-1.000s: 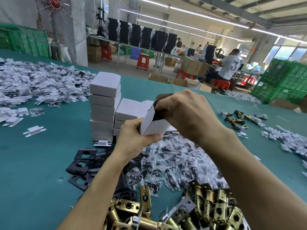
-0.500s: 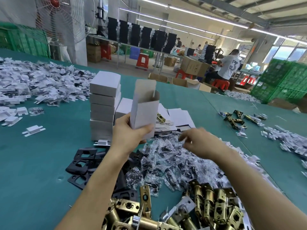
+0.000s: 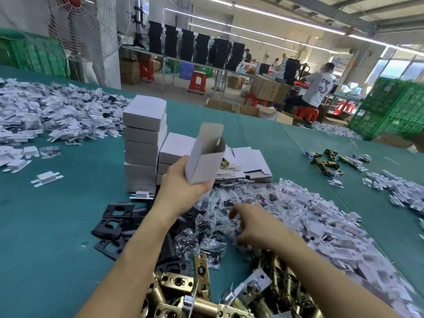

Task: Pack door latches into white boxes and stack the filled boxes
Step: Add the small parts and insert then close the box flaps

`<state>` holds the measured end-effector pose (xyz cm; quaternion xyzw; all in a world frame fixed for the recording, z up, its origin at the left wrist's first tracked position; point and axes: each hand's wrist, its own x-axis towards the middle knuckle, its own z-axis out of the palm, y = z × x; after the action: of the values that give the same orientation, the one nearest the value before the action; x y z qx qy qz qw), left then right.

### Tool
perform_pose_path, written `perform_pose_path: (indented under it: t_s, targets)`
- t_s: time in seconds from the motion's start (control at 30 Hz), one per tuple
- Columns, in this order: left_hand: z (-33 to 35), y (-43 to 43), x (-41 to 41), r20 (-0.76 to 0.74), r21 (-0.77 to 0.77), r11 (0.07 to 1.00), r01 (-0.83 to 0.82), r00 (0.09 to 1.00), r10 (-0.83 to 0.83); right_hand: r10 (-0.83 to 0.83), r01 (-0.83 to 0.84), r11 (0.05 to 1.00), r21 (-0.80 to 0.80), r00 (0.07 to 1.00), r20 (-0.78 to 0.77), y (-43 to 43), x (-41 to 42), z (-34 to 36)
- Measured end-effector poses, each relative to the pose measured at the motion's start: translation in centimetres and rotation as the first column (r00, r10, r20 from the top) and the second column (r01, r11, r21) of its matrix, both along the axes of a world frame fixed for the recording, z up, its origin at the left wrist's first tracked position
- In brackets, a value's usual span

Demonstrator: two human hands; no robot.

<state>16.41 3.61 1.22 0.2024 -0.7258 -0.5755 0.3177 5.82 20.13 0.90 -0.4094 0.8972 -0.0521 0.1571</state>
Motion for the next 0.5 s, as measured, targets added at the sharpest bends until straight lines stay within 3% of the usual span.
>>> perform_pose_path:
  t_s: [0.07,0.17,0.23,0.3,0.33,0.4,0.5]
  targets:
    - [-0.3,0.0,-0.1,0.098,-0.145,0.988,-0.049,0.993,0.064,-0.017,0.025,0.995,-0.096,0.997,0.076,0.4,-0.5,1.3]
    - [-0.4,-0.1,0.0,0.110,-0.121,0.992,-0.038,0.993,0.051,0.004,0.044,0.931,-0.362,0.991,0.132,1.2,-1.0,4.1]
    - [-0.4,-0.2,0.1,0.108,-0.053,0.999,0.001,0.994,0.005,0.053,0.057,0.768,-0.638,0.987,0.152,1.6,-0.8,6.5]
    - [-0.4,0.0,0.1,0.116,-0.021,0.999,0.044,0.992,-0.042,0.128,0.016,0.580,-0.815,0.985,0.111,1.5,-0.2,8.9]
    - [-0.3,0.2,0.2,0.107,-0.003,0.997,0.073,0.992,-0.072,0.151,-0.044,0.527,-0.849,0.988,0.042,1.2,0.1,9.8]
    - [-0.1,0.4,0.3,0.078,0.031,0.990,0.138,0.987,-0.140,0.133,-0.221,0.508,-0.833,0.975,-0.177,0.6,0.7,11.1]
    - [0.3,0.9,0.4,0.029,0.054,0.977,0.207,0.977,-0.209,0.132,-0.463,0.620,-0.634,0.858,-0.497,-0.7,1.5,11.8]
